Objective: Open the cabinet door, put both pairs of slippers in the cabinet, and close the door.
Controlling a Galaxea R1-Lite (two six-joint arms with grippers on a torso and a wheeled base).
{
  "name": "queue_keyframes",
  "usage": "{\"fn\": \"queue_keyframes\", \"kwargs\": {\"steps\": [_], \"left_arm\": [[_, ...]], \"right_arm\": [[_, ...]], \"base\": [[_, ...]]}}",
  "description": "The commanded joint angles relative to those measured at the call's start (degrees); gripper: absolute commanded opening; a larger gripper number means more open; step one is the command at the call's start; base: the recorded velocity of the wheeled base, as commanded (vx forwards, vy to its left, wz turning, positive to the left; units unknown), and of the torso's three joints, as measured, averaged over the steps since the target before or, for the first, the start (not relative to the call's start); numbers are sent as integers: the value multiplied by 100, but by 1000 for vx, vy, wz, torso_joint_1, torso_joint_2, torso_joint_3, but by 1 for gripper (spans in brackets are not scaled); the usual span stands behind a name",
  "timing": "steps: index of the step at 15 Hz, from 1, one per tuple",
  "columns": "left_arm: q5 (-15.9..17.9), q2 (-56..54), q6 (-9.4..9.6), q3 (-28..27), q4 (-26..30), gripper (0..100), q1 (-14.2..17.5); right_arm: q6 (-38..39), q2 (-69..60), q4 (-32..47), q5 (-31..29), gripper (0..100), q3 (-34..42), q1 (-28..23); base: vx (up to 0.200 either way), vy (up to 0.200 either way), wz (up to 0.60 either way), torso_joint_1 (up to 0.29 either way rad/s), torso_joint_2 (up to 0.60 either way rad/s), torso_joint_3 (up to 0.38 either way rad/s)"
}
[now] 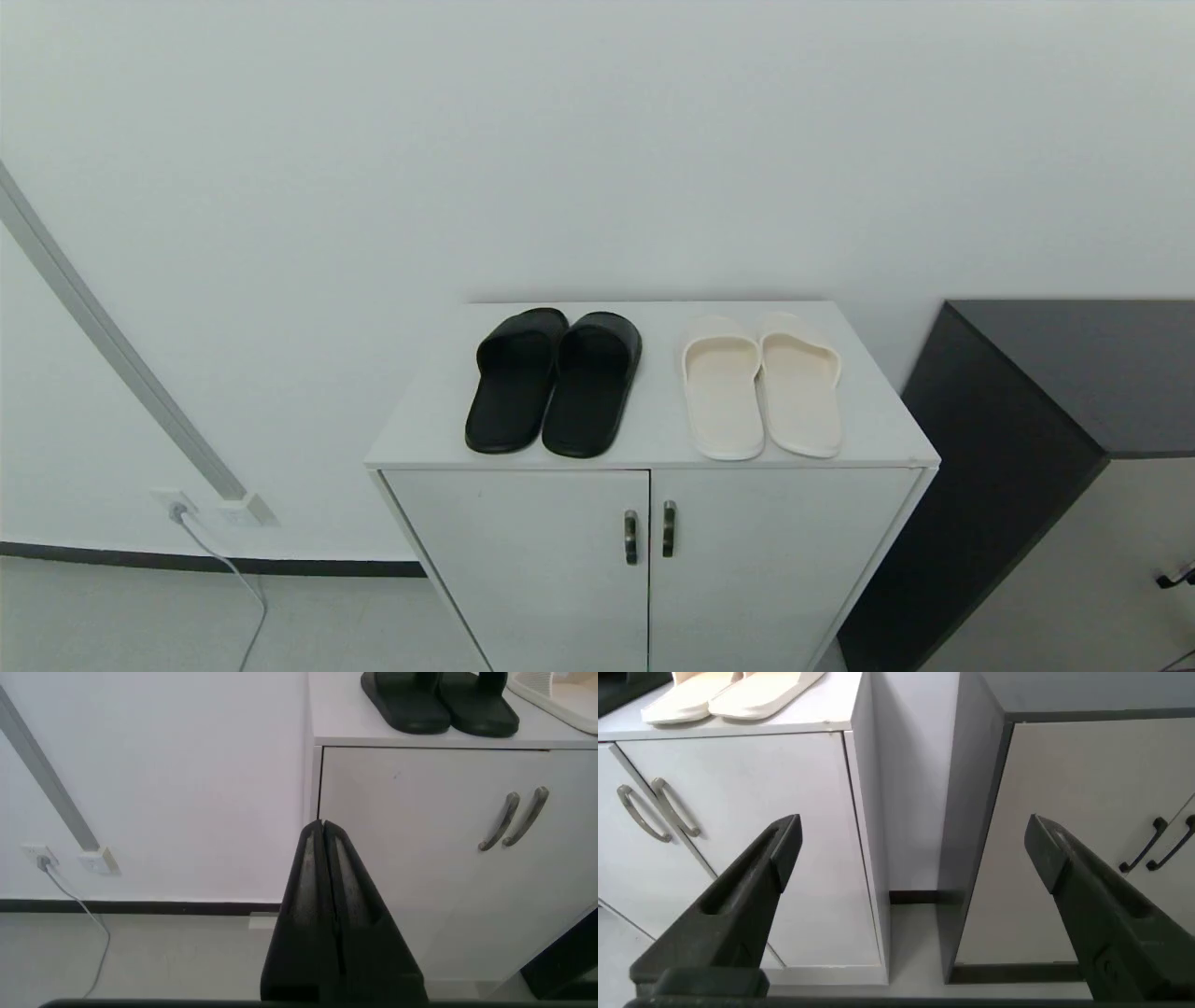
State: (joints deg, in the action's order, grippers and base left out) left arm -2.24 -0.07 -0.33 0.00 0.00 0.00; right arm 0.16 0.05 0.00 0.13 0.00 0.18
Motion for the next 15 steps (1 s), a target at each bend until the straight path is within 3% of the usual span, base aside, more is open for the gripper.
{"fn": "queue_keyframes", "kwargs": {"steps": [1,5,6,7,8,9,10,13,15], "left_arm": [[5,7,-2,0,0,0,0],[5,7,7,0,0,0,0],[13,7,7,0,0,0,0],[13,7,15,0,0,0,0],[-22,7,24,0,0,0,0],[-39,7,24,0,0,0,0],[-39,7,15,0,0,0,0],[-39,7,33,0,0,0,0],[-39,7,24,0,0,0,0]], "right_arm": [[2,4,0,4,100,0,8],[-25,-5,-9,-49,100,-9,-1],[-332,109,-88,-119,100,-149,-53],[-403,426,-193,-136,100,-633,-80],[169,1366,-158,-110,100,-2048,-71],[2,1858,26,66,100,-2294,-62],[-367,2228,123,321,100,-2197,-71],[-385,3537,-132,681,100,-1951,175],[221,4741,-703,602,100,-2153,729]], "base": [[0,0,0,0,0,0],[0,0,0,0,0,0],[0,0,0,0,0,0],[0,0,0,0,0,0],[0,0,0,0,0,0],[0,0,0,0,0,0],[0,0,0,0,0,0],[0,0,0,0,0,0],[0,0,0,0,0,0]]}}
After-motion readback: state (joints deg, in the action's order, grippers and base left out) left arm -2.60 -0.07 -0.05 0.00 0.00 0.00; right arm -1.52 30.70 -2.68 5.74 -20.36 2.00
